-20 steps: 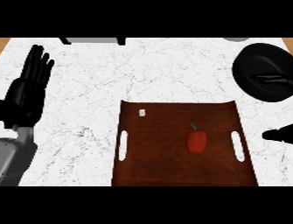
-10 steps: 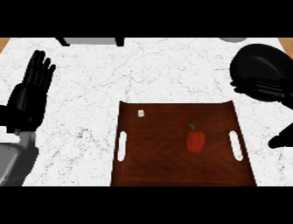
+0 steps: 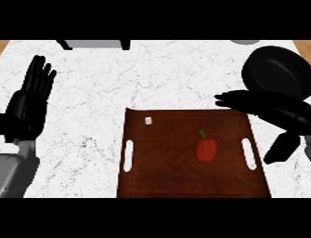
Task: Pick the bell pepper from the tray and place it in the pot
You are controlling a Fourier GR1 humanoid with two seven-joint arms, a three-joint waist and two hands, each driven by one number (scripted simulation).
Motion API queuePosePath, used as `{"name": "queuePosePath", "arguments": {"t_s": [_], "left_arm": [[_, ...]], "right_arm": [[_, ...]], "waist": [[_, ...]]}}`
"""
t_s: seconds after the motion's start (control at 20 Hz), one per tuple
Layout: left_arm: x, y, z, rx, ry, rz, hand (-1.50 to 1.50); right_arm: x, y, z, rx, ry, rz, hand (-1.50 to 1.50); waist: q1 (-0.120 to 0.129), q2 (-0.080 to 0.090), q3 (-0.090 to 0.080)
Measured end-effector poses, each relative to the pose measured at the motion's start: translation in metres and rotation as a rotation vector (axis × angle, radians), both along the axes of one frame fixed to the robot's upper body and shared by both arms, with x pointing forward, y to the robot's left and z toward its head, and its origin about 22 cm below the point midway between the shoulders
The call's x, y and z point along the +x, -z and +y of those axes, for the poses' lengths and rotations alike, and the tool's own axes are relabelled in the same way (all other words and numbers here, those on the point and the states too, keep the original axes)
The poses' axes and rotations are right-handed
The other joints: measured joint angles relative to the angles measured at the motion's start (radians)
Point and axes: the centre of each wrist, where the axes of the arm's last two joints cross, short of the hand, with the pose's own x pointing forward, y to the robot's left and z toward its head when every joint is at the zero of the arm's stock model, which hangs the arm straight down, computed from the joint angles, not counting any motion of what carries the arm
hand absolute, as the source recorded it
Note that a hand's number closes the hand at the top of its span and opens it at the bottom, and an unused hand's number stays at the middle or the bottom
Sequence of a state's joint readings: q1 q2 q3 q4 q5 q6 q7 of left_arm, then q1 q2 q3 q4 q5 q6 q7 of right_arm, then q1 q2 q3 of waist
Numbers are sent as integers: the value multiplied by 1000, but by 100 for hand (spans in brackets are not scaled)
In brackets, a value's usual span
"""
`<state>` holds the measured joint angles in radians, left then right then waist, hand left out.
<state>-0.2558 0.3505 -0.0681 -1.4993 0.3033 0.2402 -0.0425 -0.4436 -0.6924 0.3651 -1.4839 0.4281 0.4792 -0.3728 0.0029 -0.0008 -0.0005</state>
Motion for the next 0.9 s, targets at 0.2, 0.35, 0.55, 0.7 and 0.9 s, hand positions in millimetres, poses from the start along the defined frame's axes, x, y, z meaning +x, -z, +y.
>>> {"name": "queuePosePath", "arguments": {"t_s": [0.2,0.35,0.55,0.7,0.9], "left_arm": [[3,-4,-2,-2,2,1,0],[4,0,3,-6,0,3,0],[-2,-9,2,-6,7,7,0],[1,-8,-2,-2,4,8,0],[3,-12,1,-5,-1,7,0]], "right_arm": [[-3,14,11,-51,18,39,-150],[-6,26,17,-74,19,67,-150],[-8,44,22,-80,8,69,-150],[-9,55,26,-64,-7,60,-150],[-13,59,39,-46,-21,45,-150]], "waist": [[-1,0,0],[-1,1,0],[1,1,1],[0,1,1],[-2,0,1]]}}
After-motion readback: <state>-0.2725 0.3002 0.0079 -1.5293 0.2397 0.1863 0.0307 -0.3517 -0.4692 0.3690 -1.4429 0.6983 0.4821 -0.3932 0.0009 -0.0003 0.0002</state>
